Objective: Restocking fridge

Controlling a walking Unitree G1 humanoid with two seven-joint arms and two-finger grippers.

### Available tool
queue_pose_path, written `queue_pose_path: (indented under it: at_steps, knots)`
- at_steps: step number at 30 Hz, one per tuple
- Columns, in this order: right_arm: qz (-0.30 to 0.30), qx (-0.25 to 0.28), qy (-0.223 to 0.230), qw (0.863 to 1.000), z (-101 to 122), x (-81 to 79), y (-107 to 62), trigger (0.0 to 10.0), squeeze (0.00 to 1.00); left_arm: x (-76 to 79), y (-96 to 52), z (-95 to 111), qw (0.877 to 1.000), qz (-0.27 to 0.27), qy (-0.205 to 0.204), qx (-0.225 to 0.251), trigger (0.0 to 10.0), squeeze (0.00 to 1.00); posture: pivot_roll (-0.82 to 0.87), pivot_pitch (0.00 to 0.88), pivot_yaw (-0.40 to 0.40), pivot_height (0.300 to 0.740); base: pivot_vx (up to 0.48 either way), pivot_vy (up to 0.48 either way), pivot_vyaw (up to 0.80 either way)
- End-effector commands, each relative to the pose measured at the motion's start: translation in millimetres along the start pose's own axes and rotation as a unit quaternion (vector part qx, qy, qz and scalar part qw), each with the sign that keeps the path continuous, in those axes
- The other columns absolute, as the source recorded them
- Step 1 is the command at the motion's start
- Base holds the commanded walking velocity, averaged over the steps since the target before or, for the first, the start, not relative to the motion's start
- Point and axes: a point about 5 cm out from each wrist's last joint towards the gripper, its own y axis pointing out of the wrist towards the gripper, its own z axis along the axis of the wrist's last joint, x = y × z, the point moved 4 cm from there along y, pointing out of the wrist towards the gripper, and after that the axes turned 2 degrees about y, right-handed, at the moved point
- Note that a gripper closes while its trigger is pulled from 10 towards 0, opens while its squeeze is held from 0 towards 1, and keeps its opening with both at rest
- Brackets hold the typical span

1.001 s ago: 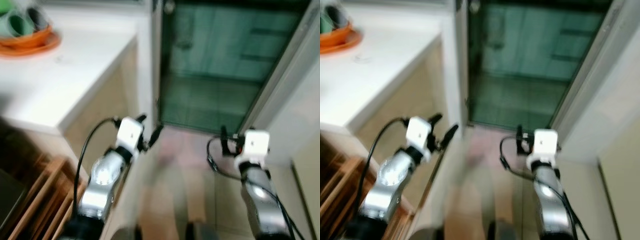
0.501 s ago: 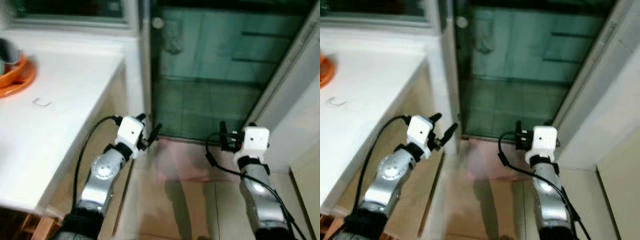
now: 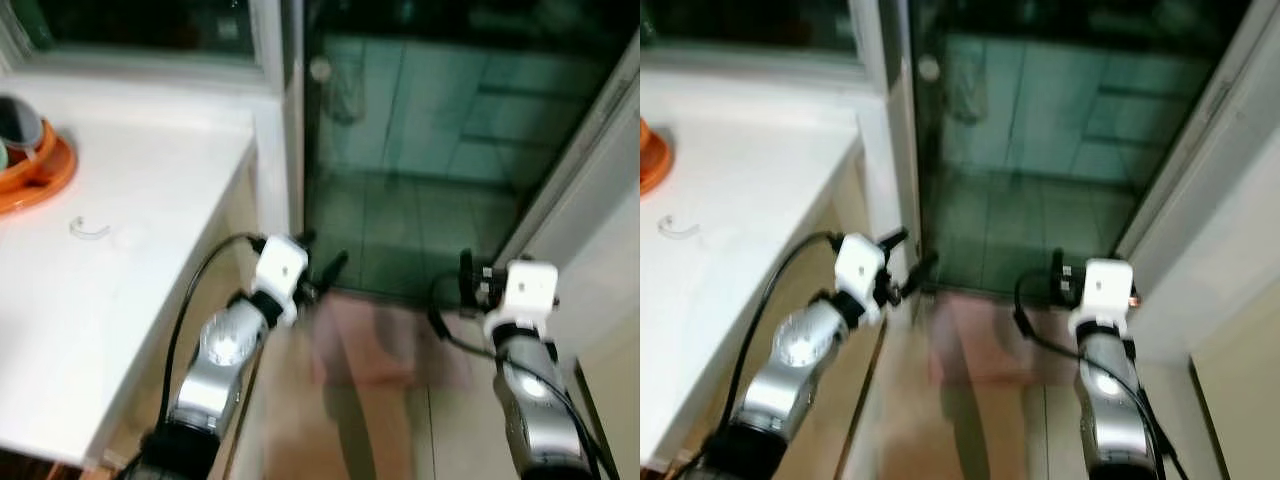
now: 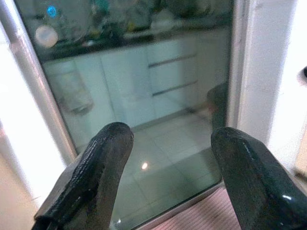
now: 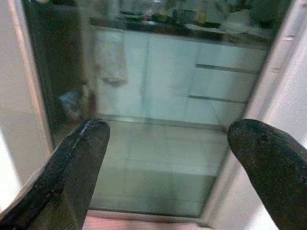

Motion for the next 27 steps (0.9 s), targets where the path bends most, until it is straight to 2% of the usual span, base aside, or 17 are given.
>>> queue_pose_path:
  at_steps: [1, 7, 15, 19, 27]
  knots:
    - [-0.02, -0.005, -0.013, 1.0, -3.9, 16.4, -2.3, 10.0, 0.0, 12.1, 8.5, 10.7, 1.0, -0.022, 0.0, 0.022, 10.0, 0.0, -0.07, 0.0, 0.003, 0.74, 0.431, 0.0, 0.0]
    - [-0.02, -0.005, -0.013, 1.0, -4.5, 16.7, -2.0, 10.0, 0.0, 15.3, 8.6, 12.6, 0.999, -0.031, -0.006, 0.028, 10.0, 0.0, -0.07, 0.0, 0.003, 0.74, 0.389, -0.236, 0.0]
    - [-0.017, -0.005, -0.015, 1.0, -5.5, 15.5, -1.3, 10.0, 0.0, 11.5, 9.9, 11.8, 0.999, -0.025, -0.005, 0.023, 10.0, 0.0, -0.07, 0.0, 0.002, 0.74, 0.0, 0.0, 0.0]
    - [-0.016, -0.005, -0.015, 1.0, -5.9, 15.2, -0.5, 10.0, 0.0, 13.3, 10.6, 13.4, 0.999, -0.032, 0.007, 0.028, 10.0, 0.0, -0.07, 0.0, 0.002, 0.74, 0.0, -0.459, 0.0]
    - [-0.019, -0.001, -0.007, 1.0, -4.7, 16.0, 1.9, 10.0, 0.0, 14.9, 10.7, 15.0, 0.999, -0.041, 0.005, 0.035, 10.0, 0.0, -0.07, 0.0, 0.001, 0.74, 0.0, -0.438, 0.0]
